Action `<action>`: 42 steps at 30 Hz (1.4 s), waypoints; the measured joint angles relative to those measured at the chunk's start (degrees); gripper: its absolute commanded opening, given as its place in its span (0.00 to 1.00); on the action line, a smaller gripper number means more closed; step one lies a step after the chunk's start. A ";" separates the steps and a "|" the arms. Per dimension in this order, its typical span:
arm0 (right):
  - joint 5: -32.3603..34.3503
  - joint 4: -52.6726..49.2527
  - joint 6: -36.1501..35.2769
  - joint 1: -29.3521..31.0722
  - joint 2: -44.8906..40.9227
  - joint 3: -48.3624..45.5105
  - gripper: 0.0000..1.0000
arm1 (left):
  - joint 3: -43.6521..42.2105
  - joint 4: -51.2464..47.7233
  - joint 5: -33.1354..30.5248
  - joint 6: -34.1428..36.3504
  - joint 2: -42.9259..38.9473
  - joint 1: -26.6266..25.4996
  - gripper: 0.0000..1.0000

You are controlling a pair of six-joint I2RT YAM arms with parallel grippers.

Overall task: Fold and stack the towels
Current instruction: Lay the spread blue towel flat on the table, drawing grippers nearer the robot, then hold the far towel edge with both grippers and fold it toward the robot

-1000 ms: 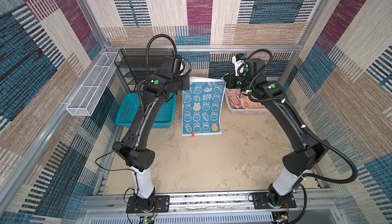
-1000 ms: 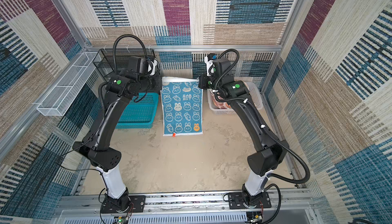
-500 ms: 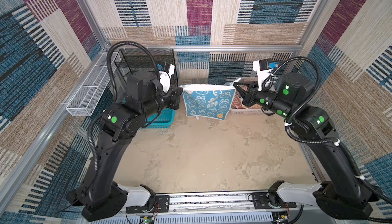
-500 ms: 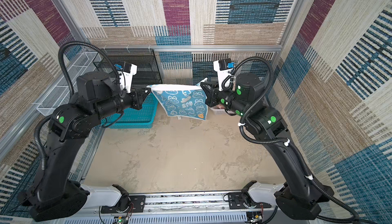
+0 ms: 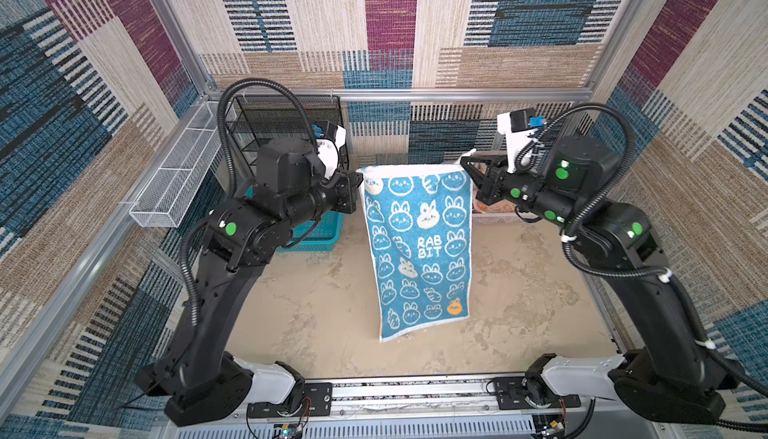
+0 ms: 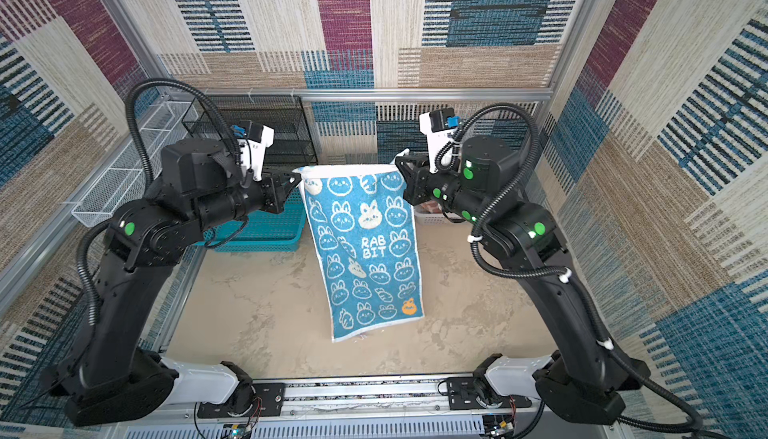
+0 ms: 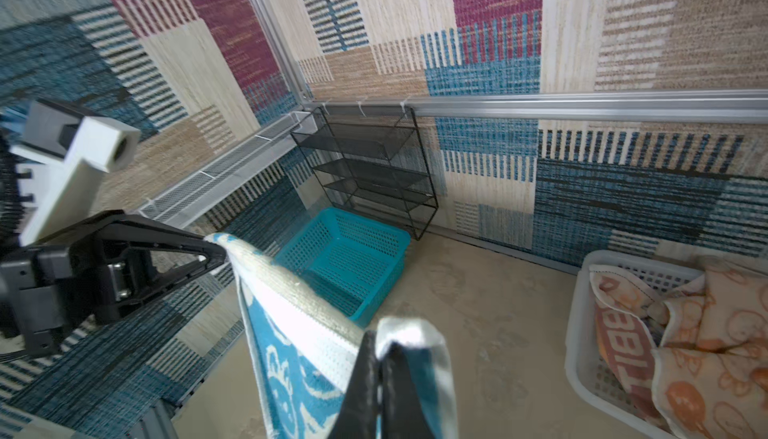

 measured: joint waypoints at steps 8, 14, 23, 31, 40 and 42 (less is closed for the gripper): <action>-6.62 6.67 0.55 -11.50 11.91 -8.00 0.00 | -0.50 1.75 0.37 1.68 15.15 5.35 0.00; -11.58 11.56 1.09 -15.19 26.08 -6.93 0.00 | 2.73 3.41 2.34 2.97 28.61 9.66 0.00; -14.84 14.95 1.07 -15.56 35.76 -6.69 0.00 | 7.08 2.82 3.08 4.44 37.75 12.41 0.00; -18.47 21.84 3.21 -14.36 27.19 -26.80 0.00 | -12.13 3.45 6.47 4.26 31.28 12.15 0.00; -18.32 28.39 7.02 -7.98 20.15 -45.20 0.00 | -32.22 4.59 5.49 1.70 19.28 10.49 0.00; -17.75 29.31 8.15 -7.06 19.17 -47.52 0.00 | -35.10 4.74 4.68 1.16 17.64 9.70 0.00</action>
